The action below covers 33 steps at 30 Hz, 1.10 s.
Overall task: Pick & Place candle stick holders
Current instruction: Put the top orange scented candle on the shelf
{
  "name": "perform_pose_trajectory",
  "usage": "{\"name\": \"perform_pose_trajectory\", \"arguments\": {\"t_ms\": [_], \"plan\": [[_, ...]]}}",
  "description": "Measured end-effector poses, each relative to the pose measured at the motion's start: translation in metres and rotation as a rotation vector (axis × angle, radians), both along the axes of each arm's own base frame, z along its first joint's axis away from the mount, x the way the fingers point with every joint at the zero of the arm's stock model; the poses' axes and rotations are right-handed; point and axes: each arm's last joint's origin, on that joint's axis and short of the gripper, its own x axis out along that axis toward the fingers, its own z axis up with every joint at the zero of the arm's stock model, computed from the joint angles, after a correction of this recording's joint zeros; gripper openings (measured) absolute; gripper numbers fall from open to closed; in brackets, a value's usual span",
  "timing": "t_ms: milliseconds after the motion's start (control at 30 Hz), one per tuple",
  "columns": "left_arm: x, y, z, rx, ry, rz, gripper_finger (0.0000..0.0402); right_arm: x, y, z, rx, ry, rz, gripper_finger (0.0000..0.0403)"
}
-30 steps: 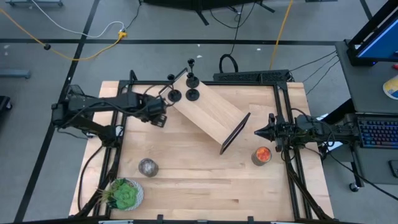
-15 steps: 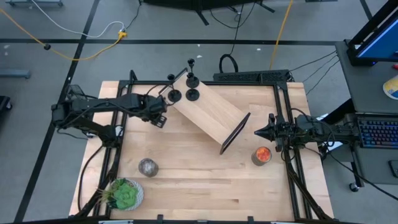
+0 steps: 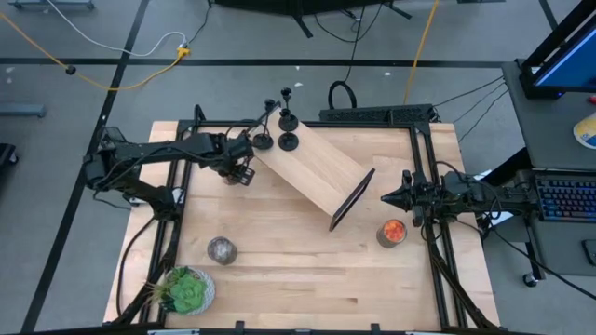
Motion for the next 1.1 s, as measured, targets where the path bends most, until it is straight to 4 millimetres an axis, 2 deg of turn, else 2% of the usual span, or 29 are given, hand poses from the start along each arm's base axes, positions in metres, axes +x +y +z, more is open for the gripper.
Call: {"name": "perform_pose_trajectory", "arguments": {"t_ms": [300, 567, 1100], "plan": [[0.000, -0.023, 0.001, -0.065, 0.028, 0.006, 0.0218, 0.000, 0.000, 0.000, 0.015, 0.001, -0.002, 0.0000], [-0.007, -0.033, 0.001, -0.091, 0.116, 0.006, 0.0218, 0.000, 0.000, 0.000, 0.014, 0.001, -0.002, 0.0000], [-0.007, -0.036, 0.001, -0.092, 0.127, -0.059, 0.0218, 0.000, 0.000, 0.000, 0.012, 0.001, -0.001, 0.0000]]}}
